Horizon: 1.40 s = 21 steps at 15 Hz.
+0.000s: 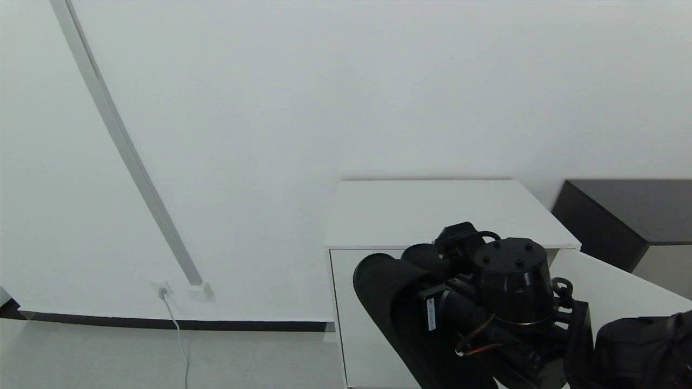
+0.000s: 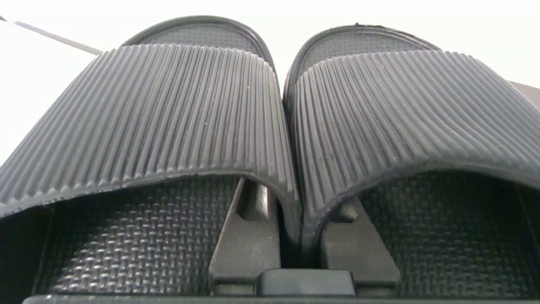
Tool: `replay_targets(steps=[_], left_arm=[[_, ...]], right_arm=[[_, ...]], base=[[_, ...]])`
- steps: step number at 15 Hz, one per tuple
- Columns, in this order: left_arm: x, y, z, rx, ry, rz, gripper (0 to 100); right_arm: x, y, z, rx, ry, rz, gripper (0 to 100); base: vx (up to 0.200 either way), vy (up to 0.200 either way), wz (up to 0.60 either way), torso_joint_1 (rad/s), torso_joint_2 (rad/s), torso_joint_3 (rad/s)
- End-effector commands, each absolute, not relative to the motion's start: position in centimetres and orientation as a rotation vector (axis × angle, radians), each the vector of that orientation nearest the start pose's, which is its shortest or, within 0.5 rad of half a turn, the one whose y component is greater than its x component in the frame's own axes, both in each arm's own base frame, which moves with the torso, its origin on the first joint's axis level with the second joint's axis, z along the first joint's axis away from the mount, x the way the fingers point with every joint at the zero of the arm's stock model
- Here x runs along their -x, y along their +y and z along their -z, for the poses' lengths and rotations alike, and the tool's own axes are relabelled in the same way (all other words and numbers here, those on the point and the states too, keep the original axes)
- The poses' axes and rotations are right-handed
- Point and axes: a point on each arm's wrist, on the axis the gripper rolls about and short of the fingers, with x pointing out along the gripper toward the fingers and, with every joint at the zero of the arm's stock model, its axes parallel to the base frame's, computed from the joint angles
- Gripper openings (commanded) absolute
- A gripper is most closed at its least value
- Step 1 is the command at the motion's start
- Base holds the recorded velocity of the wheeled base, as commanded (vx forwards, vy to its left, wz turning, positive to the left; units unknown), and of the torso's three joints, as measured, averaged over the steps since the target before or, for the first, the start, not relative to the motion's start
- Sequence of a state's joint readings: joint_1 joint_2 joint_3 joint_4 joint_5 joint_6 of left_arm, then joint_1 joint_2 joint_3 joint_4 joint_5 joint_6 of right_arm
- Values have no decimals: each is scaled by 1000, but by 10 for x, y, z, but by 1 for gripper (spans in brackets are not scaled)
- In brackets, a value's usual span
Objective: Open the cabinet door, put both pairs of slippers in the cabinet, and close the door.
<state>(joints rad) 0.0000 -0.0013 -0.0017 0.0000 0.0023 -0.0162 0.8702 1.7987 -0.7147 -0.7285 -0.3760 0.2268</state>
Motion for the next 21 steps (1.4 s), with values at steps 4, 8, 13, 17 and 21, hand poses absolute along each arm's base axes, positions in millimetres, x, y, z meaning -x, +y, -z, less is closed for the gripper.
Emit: replay_targets(steps=[4,8,13,17,21], left_arm=[[23,0,-76,18,-2,-5,0],[23,0,-76,18,-2,-5,0],[23,0,-76,18,-2,-5,0],[23,0,-76,17,-2,-3,0],[23,0,-76,17,-2,-3,0]], right_arm=[[-207,232,-137,-8,348,-450,0],[-207,232,-137,-8,348,-450,0],[-206,231,-136,-4,352,-449,0],[-207,230,-133,3,359,-442,0],[-205,228,-128,29,371,-444,0]], base=[[0,0,0,0,0,0],[0,0,0,0,0,0],[0,-200,0,-1,1,1],[0,-200,0,4,-1,4],[0,-200,0,2,5,2]])
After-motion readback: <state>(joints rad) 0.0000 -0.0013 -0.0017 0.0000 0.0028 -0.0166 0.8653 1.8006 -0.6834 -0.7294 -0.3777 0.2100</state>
